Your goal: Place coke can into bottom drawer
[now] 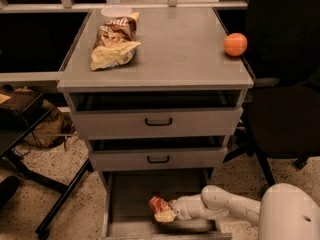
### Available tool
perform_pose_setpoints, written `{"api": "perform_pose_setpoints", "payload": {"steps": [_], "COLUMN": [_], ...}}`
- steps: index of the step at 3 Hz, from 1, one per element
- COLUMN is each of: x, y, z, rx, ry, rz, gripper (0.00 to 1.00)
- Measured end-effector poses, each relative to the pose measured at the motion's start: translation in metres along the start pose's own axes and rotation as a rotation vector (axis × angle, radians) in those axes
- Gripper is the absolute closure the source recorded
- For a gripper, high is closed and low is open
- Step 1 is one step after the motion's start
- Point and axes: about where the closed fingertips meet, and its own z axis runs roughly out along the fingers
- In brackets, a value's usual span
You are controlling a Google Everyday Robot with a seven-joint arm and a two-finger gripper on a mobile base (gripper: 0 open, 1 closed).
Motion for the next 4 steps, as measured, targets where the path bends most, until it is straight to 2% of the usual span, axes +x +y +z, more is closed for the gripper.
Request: {"api": "perform_pose_setpoints", "payload": {"steps": [1,2,3,4], "x": [0.017,0.041,0.049,0.048], "y": [-0.022,-0.061,-0.089,-0.088], "z": [0.015,0.041,0.054,0.053], "rx": [0.018,0.034,0.054,0.054], "ry": [-0.001,0.020,0.030,0.030], "rz": [0.030,0.064,0.081,0.081], "gripper": [1.00,1.00,1.00,1.00]}}
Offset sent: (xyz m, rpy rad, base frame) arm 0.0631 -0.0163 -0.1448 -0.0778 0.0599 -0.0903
